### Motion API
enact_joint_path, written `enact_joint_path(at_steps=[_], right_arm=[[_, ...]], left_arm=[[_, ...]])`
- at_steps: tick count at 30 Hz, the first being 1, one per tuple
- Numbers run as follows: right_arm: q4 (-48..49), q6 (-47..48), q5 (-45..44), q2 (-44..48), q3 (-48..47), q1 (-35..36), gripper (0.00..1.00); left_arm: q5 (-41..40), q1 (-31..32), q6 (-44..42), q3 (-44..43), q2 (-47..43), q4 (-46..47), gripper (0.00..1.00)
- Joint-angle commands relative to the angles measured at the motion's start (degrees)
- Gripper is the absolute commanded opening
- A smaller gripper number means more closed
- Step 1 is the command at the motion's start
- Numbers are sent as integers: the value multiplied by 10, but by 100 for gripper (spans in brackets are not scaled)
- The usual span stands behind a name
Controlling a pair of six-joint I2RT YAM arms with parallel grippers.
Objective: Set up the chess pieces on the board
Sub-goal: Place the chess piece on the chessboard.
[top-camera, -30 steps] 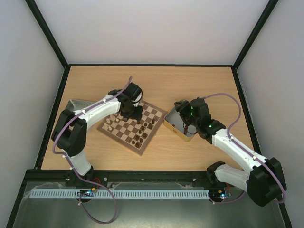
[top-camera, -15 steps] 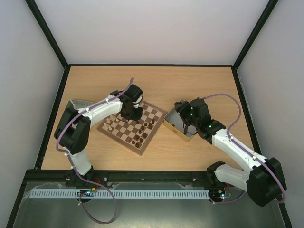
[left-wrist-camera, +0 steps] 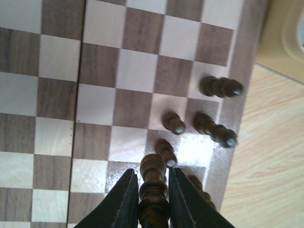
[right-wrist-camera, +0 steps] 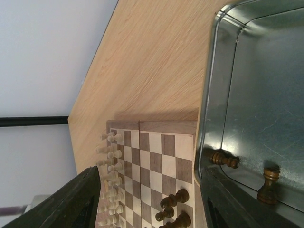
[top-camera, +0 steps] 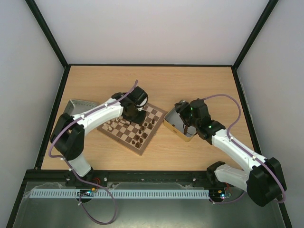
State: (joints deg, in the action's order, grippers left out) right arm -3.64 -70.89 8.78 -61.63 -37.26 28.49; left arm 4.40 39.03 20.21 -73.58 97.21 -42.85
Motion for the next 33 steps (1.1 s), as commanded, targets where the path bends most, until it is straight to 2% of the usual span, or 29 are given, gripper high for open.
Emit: enact_joint_path(at_steps=[1, 7, 15, 33], right_arm=[[-8, 4, -20, 11, 10, -1, 57], [-8, -1, -25, 18, 16, -1, 57], [-10, 0, -26, 19, 16, -1, 57], [-11, 3, -33, 19, 18, -1, 58]], left_arm=[[-6, 30, 5, -25, -29, -49, 18], [-2, 54, 4, -35, -36, -60, 18], [2, 90, -6, -55, 8, -61, 19], [-31, 97, -7, -83, 87, -38, 19]])
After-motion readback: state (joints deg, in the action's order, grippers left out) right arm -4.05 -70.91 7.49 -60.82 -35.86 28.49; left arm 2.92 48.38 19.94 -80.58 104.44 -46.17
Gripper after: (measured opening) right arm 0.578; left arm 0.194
